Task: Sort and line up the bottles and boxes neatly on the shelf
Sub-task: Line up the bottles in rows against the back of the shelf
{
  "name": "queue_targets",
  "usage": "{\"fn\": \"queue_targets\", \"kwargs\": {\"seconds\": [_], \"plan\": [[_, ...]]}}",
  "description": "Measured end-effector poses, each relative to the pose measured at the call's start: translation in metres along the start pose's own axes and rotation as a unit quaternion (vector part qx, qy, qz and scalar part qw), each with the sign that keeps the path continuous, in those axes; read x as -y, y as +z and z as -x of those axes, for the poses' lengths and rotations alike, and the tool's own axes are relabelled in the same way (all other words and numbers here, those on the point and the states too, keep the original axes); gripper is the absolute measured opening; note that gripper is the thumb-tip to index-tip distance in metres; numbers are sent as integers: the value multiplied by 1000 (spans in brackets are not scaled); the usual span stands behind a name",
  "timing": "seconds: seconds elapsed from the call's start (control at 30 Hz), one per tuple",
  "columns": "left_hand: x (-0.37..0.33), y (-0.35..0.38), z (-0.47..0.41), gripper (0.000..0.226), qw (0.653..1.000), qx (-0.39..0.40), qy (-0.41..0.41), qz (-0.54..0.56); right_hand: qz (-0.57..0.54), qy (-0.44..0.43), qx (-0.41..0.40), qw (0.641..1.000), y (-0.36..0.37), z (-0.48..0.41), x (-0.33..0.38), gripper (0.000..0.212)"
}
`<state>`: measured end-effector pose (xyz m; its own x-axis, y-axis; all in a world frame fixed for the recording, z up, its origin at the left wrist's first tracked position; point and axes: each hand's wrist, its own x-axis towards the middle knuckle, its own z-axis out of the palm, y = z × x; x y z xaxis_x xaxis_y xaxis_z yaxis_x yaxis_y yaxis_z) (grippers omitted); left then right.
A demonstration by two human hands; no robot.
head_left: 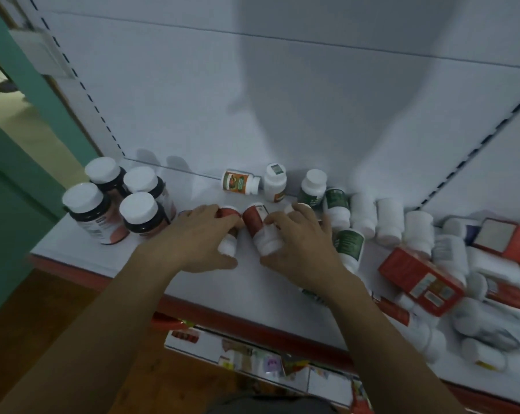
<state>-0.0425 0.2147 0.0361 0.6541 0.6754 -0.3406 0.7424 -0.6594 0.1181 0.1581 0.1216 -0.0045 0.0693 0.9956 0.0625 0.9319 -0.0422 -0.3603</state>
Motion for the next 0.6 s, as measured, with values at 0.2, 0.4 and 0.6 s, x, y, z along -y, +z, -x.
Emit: {"fn": "queue_targets", "kwargs": {"seconds": [0.2, 0.4, 0.6], "plan": [[6, -48, -45, 46, 986, -150, 47, 56, -107, 9, -110, 988, -29, -37, -10, 48], [24, -29, -117, 58, 996, -80, 15, 24, -44, 39, -63, 996, -21, -95, 2, 59], [28, -12, -126, 53, 995, -99, -3, 16, -31, 91, -102, 990, -10, -92, 2, 46]]}}
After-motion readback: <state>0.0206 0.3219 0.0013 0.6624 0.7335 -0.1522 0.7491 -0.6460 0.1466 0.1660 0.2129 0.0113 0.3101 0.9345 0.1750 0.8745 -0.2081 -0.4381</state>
